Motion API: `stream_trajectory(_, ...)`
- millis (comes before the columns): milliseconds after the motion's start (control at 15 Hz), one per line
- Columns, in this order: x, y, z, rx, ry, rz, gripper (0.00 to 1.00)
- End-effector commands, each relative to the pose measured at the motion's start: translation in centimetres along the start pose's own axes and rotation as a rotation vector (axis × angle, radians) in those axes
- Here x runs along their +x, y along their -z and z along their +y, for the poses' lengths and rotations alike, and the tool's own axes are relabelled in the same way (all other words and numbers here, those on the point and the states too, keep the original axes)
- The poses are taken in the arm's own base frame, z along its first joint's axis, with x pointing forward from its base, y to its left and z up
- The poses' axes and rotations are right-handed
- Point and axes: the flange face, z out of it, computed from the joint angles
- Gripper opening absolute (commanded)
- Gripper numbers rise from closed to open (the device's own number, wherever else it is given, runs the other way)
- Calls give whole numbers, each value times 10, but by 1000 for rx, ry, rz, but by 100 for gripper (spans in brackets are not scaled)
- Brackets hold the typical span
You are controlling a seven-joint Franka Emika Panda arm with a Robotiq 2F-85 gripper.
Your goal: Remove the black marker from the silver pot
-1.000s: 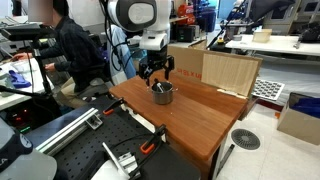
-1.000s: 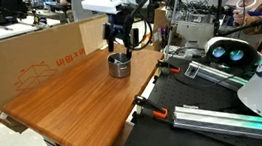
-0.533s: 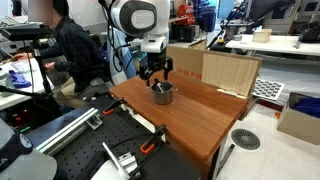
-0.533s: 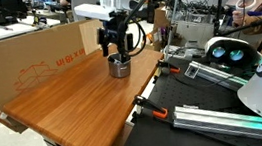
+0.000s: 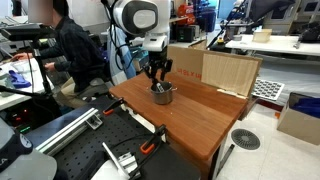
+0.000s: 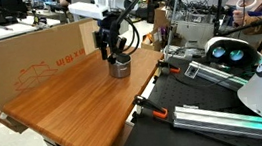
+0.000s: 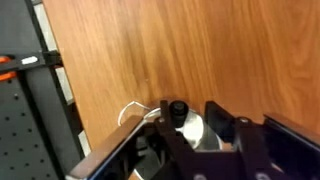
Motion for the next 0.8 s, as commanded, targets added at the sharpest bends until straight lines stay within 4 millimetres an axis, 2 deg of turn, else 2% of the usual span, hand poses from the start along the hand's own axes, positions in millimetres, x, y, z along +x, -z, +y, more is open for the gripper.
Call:
stream_trajectory(0,0,-4,-3,10,-3,-18,12)
stream_trajectory(133,0,-3,-4,13,-8,-23,0)
stream_trajectory(200,0,-3,-4,13,-11,-27,5)
stream_trajectory(533,-2,6,-3,35,-10,-32,6)
stream_trajectory(733,-12,17,-3,53,9,-50,6)
